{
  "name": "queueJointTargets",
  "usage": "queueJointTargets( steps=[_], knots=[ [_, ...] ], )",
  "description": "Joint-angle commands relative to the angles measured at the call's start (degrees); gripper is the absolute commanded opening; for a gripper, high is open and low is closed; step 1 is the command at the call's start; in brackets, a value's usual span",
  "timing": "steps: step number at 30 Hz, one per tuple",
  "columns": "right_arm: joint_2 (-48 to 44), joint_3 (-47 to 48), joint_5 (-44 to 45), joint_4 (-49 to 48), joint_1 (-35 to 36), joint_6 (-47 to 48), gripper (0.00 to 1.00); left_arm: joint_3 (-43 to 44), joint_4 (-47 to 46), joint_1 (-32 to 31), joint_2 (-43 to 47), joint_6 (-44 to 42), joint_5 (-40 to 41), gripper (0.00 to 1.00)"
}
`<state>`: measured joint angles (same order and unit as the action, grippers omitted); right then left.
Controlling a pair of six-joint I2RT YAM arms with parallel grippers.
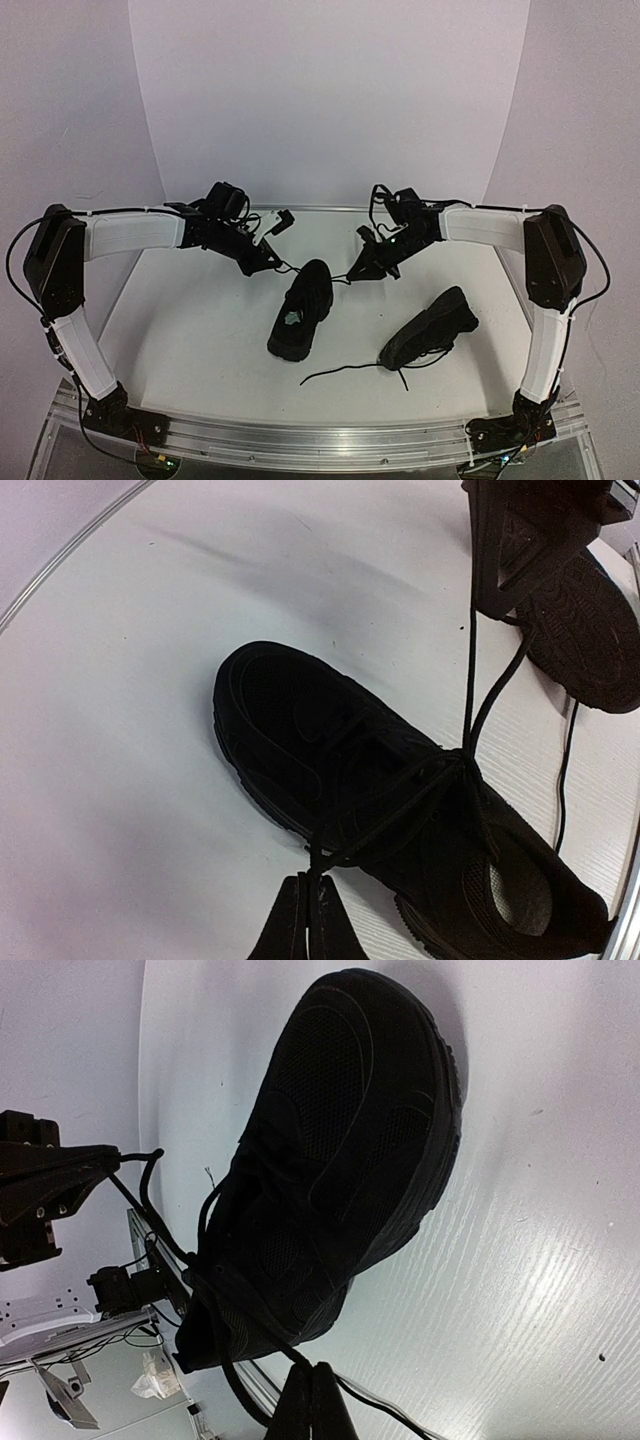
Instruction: Tie the shoes
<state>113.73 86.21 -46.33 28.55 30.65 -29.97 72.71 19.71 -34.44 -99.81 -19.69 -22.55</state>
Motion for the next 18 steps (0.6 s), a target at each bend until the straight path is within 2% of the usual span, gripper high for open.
queueJointTargets(
  steps=[1, 6, 14, 15, 18],
  knots=[
    [-1.1, -0.5, 1.6, 1.7, -1.0, 1.3, 0.00, 0.5, 0.9, 0.6, 1.5, -1.2, -0.2, 0.00],
    [-0.4, -0.5, -0.6, 2.0, -0.9, 2.2, 0.00, 0.5, 2.1, 0.6, 0.3, -1.3, 0.4, 0.00],
    [2.7, 2.9, -3.0, 2.2, 4.3, 3.0, 0.00, 0.3, 1.5, 0.6, 0.9, -0.5, -0.1, 0.02],
    [2.9, 3.0, -2.9, 2.1, 4.5, 2.8, 0.00, 0.2, 1.6, 0.6, 0.9, -0.3, 0.2, 0.04],
    [3.0, 3.0, -2.4, 2.2, 4.6, 2.6, 0.00, 0.0, 2.1, 0.6, 1.5, 1.0, 0.7, 0.26]
  ],
)
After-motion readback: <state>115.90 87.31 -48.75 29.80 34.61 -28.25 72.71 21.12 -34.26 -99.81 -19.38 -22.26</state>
